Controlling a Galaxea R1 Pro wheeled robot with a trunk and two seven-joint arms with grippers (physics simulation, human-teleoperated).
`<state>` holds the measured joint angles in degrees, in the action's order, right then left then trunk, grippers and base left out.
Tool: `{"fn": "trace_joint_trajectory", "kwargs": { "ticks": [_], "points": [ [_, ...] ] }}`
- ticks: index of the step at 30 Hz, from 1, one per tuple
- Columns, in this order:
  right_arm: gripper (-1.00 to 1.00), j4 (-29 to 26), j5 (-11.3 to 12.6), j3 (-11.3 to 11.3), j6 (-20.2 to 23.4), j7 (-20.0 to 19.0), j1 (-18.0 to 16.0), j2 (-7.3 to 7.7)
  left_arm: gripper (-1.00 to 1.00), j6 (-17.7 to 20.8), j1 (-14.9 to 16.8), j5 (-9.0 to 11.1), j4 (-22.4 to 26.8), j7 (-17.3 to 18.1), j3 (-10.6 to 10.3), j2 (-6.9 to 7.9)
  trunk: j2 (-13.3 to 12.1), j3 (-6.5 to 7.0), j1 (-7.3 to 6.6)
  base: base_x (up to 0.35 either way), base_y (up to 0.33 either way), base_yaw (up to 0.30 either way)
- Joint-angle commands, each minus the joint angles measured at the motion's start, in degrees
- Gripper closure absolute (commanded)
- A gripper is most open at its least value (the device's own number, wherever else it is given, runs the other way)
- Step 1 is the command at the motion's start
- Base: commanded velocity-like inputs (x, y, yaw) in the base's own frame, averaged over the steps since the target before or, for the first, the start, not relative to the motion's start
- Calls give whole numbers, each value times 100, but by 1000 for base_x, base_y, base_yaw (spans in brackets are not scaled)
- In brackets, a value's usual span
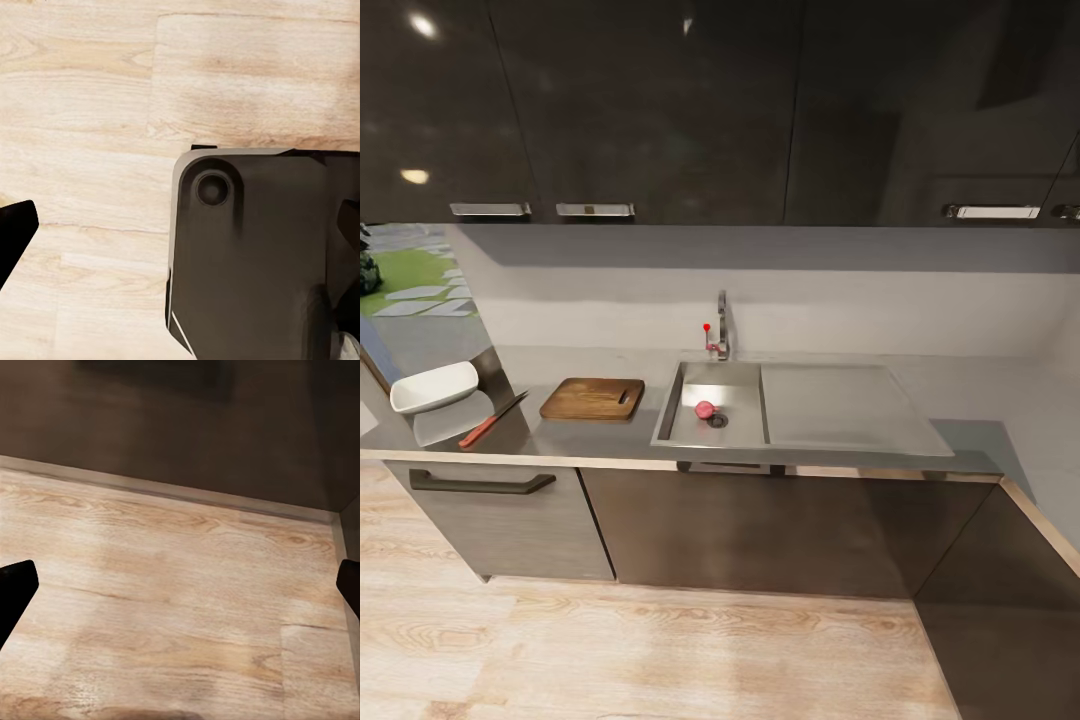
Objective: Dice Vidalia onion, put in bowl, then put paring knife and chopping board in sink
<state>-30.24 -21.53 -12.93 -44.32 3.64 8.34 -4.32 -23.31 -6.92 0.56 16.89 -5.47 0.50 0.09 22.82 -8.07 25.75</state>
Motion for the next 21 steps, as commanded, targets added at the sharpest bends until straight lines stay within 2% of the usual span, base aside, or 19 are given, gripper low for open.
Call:
{"fn": "trace_joint_trajectory", "kwargs": {
  "ticks": [1, 11, 15, 16, 18, 19, 20, 21],
  "points": [
    [-100, -8, -64, -25, -6, 31, 1, -7, -100, -7, -2, 5, 9, -6, 3, -1, 10, -9, 4, 0, 0, 0],
    [-100, -8, -62, -25, -6, 31, 1, -7, -100, -4, -2, -5, 35, -4, 3, -48, 10, -9, 4, 0, 0, 0],
    [-100, -8, -63, -25, -9, 31, 1, -7, -100, 124, 116, -50, 510, -24, 0, -202, 10, -9, 4, 0, 0, 0],
    [-100, -8, -63, -25, -8, 31, 1, -7, -100, 304, 180, -62, 722, -27, -2, -242, 10, -9, 4, 0, 0, 0],
    [-100, -8, -62, -25, -7, 31, 1, -7, -100, 1384, 414, -74, 1383, -17, -6, -304, 10, -9, 4, 0, 0, 0],
    [-100, -8, -62, -25, -7, 31, 1, -6, -100, 1652, 478, -72, 1524, -11, -8, -310, 10, -9, 4, 0, 0, 0],
    [-100, -7, -62, -27, -6, 31, 1, -6, -100, 2182, 615, -70, 1797, 3, -15, -321, 10, -9, 4, 0, 0, 0],
    [-100, -7, -62, -26, -6, 31, 1, -5, -100, 2433, 685, -69, 1929, 10, -20, -325, 10, -9, 4, 0, 0, 0]
  ]
}}
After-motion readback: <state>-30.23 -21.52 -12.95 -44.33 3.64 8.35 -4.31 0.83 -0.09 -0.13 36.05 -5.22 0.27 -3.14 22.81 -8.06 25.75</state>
